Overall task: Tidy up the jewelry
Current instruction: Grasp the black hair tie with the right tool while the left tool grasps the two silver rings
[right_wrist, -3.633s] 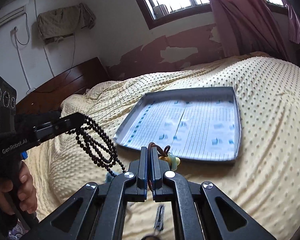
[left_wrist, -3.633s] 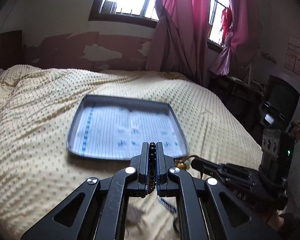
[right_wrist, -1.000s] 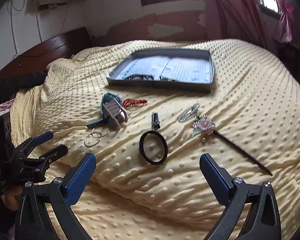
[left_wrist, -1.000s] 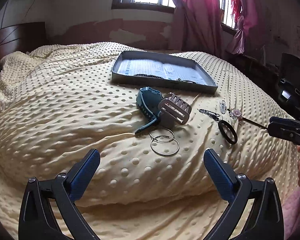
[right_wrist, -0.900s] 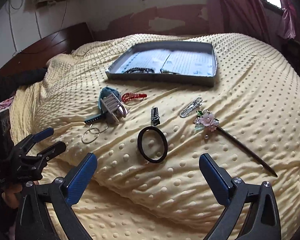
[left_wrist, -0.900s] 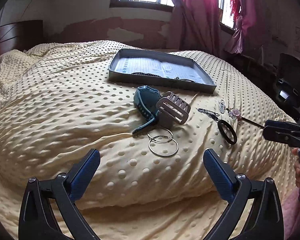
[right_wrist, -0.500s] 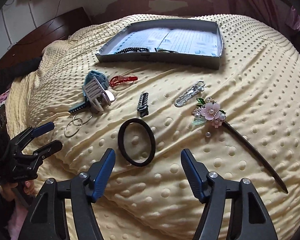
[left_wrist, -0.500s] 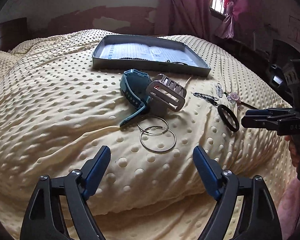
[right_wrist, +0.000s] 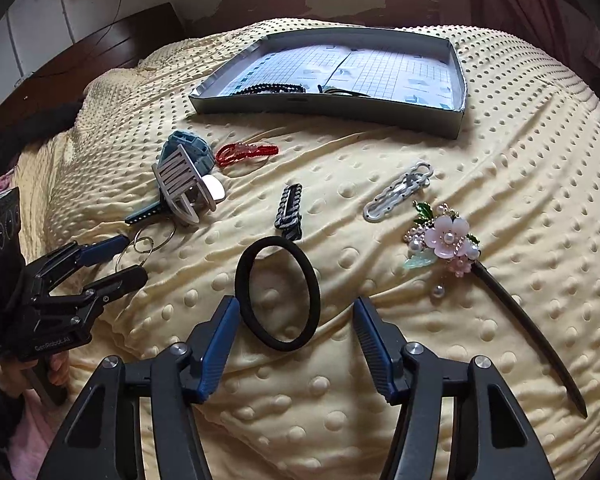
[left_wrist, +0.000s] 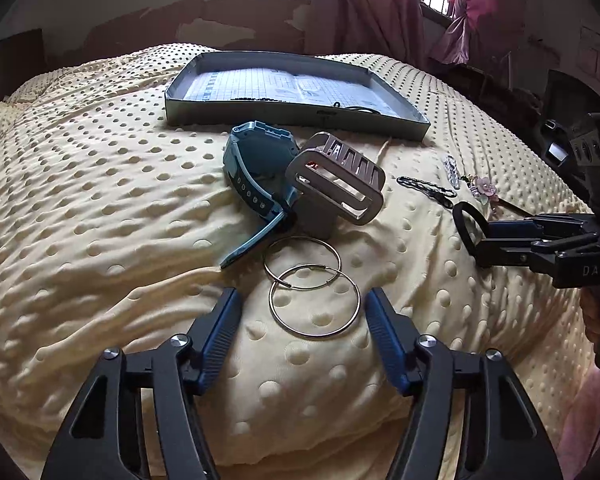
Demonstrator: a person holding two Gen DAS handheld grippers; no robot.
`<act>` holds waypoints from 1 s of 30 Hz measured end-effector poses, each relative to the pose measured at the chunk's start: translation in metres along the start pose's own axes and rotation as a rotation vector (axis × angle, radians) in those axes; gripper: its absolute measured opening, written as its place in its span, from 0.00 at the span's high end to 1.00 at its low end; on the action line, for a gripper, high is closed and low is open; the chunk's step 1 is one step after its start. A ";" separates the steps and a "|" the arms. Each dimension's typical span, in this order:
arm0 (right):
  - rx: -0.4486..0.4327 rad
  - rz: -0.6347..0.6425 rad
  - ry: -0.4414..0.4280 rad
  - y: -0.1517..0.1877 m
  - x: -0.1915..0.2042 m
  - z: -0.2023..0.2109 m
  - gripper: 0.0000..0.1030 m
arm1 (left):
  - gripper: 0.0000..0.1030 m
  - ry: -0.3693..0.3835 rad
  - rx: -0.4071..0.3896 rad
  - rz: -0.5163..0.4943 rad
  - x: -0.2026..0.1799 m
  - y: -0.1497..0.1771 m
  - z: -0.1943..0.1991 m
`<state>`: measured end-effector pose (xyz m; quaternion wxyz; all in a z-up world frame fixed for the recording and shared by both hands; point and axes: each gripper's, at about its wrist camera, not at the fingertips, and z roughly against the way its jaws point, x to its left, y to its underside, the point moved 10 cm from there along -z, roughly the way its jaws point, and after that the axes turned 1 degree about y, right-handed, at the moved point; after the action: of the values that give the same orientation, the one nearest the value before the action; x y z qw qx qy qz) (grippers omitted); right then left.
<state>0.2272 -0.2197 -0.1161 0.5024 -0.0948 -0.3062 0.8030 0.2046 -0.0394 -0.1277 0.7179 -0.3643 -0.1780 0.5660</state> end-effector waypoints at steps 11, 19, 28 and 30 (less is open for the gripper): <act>0.004 0.026 0.012 0.000 0.009 -0.005 0.45 | 0.62 0.016 0.003 0.017 -0.001 0.000 0.001; 0.015 0.047 0.012 0.004 0.013 -0.008 0.45 | 0.62 -0.017 -0.018 0.006 -0.004 0.000 0.005; 0.028 0.049 0.029 0.008 0.014 -0.012 0.73 | 0.62 -0.018 -0.035 0.023 -0.003 0.001 0.009; 0.022 0.049 0.032 0.008 0.014 -0.010 0.83 | 0.62 -0.024 -0.044 0.017 -0.004 0.000 0.012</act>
<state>0.2189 -0.2063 -0.1263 0.4887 -0.1097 -0.2866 0.8167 0.1955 -0.0394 -0.1193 0.7025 -0.3746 -0.1960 0.5725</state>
